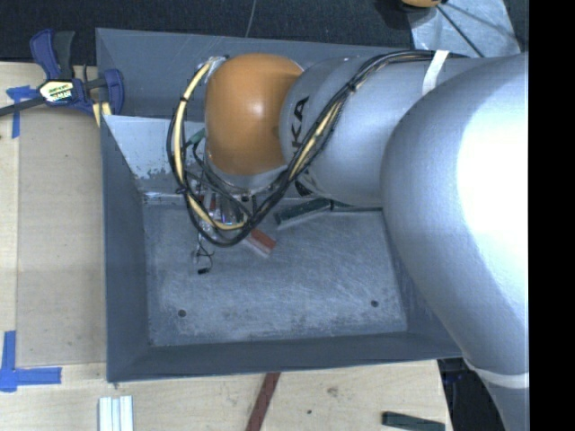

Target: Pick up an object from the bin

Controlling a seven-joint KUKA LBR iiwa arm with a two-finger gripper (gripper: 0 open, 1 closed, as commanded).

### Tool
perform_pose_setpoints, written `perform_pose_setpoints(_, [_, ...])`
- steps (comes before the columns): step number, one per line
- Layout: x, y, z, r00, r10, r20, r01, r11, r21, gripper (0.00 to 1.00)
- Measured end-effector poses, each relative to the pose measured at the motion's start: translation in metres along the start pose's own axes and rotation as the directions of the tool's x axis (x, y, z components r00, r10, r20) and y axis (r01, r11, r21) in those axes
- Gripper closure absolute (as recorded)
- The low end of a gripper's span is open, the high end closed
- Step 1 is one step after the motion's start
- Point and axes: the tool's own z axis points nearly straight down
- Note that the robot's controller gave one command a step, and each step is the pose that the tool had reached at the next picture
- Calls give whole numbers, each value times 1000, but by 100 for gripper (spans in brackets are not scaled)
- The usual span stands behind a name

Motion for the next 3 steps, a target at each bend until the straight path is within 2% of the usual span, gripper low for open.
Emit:
perform_pose_setpoints(1, [0,0,0,1000,0,0,0,1000,0,0])
perform_pose_setpoints(2, [-9,-48,-14,999,-53,1,53,999,-1,0])
perform_pose_setpoints(3, [-12,-83,-21,1000,4,2,-4,1000,3,0])
